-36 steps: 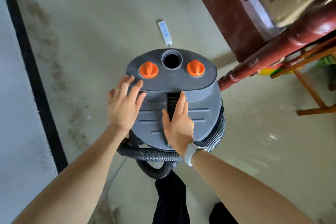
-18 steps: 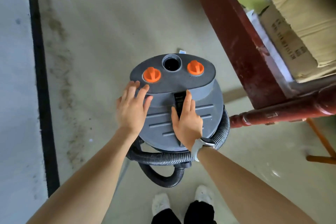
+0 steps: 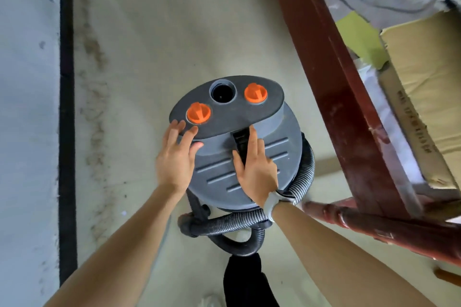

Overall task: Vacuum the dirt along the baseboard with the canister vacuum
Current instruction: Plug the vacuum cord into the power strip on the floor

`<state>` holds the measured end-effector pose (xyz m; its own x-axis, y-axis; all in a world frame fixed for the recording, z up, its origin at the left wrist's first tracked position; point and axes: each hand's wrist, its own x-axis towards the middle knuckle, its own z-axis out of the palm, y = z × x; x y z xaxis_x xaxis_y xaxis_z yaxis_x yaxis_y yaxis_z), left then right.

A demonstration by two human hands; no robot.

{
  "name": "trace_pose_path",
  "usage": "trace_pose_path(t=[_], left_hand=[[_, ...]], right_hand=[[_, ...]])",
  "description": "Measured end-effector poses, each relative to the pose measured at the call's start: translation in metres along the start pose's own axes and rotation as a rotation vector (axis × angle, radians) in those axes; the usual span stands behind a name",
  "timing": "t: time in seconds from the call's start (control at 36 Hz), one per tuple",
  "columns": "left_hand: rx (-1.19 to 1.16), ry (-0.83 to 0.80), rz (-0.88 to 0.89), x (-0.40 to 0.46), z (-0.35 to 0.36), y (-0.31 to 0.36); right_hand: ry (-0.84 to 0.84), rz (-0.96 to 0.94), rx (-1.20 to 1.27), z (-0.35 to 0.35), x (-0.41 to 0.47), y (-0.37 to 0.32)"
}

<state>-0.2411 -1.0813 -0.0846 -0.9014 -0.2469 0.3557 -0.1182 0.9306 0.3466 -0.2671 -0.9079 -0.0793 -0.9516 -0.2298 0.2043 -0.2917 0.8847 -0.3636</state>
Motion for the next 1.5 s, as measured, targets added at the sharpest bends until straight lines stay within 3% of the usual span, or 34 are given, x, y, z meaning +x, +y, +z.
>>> trace_pose_path(t=[0.31,0.61,0.72,0.86,1.03,1.22,1.5], left_hand=[[-0.145,-0.153,-0.062,0.06,0.005,-0.046],[-0.265,-0.165,-0.113,0.072,0.008,-0.051],[-0.346,-0.186,-0.2,0.066,0.005,-0.043],[-0.347,-0.274,-0.206,0.059,-0.003,-0.042],[-0.291,-0.256,-0.15,0.023,-0.02,-0.022],[-0.172,-0.408,-0.029,-0.029,-0.02,0.034],[0.059,-0.353,0.207,0.009,0.021,0.09]], right_hand=[[-0.051,0.095,-0.012,0.021,0.05,-0.043],[-0.066,0.224,0.07,0.023,0.06,-0.061],[-0.203,0.296,0.23,0.011,0.052,-0.061],[-0.26,0.345,0.337,-0.005,0.043,-0.062],[-0.245,0.5,0.44,-0.028,0.024,-0.044],[-0.246,0.675,0.338,-0.043,-0.025,0.015],[-0.379,0.636,0.303,-0.025,0.022,0.098]])
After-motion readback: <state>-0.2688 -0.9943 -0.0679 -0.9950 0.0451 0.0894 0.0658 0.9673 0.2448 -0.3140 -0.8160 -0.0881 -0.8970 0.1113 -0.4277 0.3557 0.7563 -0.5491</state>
